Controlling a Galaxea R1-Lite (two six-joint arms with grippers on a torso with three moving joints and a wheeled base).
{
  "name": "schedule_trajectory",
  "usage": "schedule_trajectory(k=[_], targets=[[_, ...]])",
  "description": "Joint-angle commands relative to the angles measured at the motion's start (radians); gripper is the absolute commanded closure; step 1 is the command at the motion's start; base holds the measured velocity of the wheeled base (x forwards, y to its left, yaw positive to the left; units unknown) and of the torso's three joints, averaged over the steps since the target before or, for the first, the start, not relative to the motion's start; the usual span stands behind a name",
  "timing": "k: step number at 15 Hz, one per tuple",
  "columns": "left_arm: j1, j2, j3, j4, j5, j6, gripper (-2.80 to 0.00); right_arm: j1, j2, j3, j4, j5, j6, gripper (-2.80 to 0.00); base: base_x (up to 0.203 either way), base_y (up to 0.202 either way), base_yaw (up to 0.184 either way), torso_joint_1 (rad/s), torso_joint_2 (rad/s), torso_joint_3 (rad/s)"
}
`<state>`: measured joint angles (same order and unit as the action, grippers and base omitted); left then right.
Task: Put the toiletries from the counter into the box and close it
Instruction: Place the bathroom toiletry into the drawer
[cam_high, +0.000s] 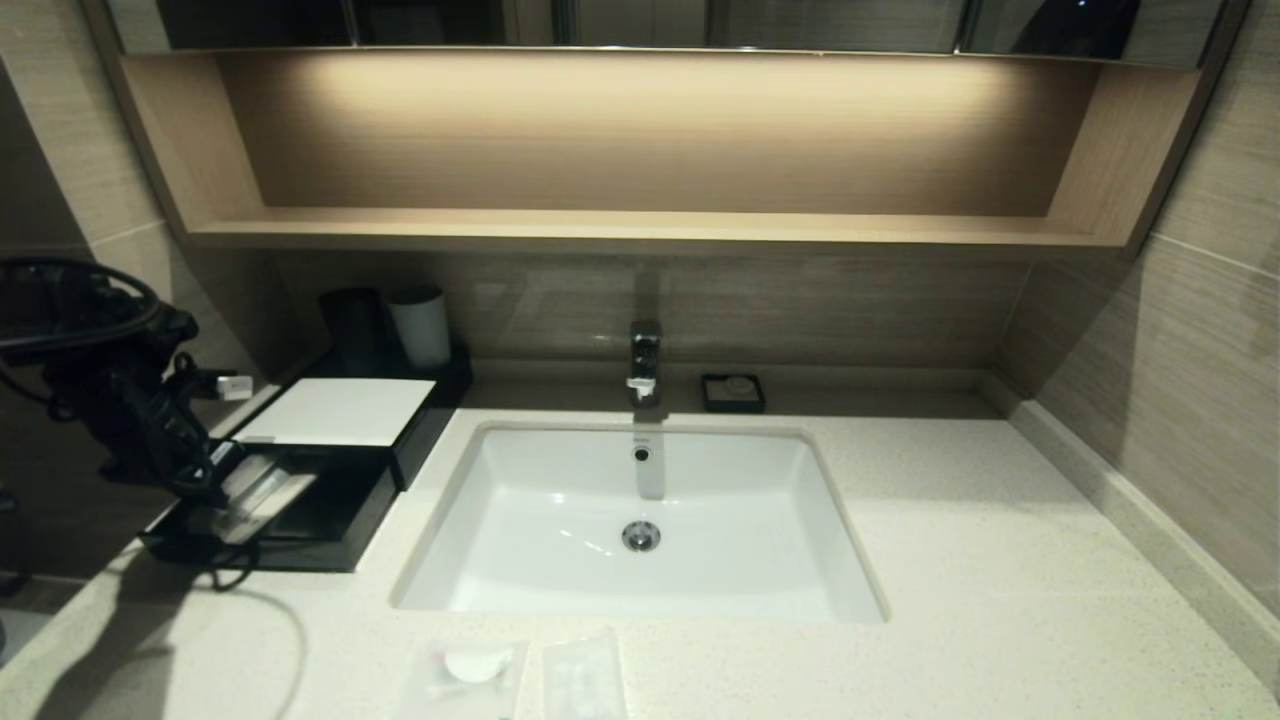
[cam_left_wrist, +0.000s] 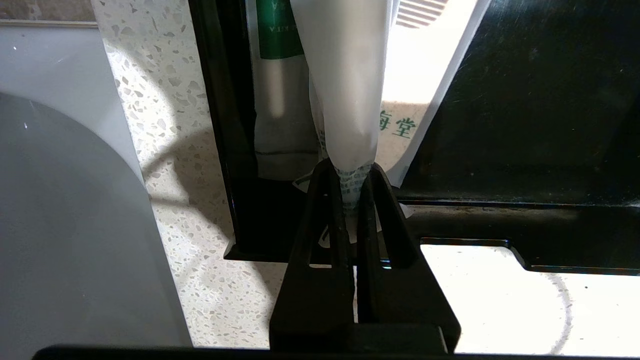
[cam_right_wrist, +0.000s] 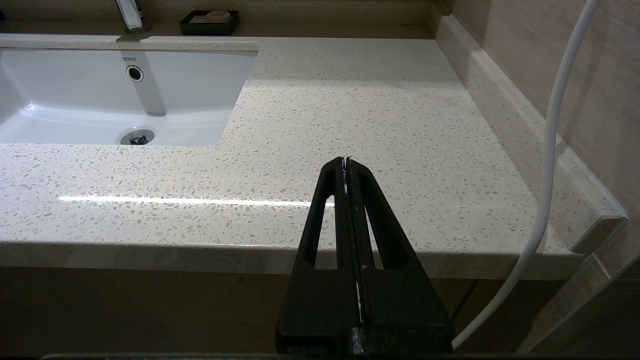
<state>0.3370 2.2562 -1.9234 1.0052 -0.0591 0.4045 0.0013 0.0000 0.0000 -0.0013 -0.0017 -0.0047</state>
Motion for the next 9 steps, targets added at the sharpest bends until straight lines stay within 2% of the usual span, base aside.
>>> schedule_trajectory(k=[1,9], targets=[[-0.001,0.002,0.000,0.004,0.001,0.004,-2.80,0.000,0.000,0.002,0.000,0.000,-0.001,0.00,0.000,0.000,0.000,0.000,0.00,0.000],[-0.017,-0.038,0.000,-0.016,-0.020,0.001,-2.80,0.000,0.000,0.002,0.000,0.000,-0.001,0.00,0.000,0.000,0.000,0.000,0.00,0.000]])
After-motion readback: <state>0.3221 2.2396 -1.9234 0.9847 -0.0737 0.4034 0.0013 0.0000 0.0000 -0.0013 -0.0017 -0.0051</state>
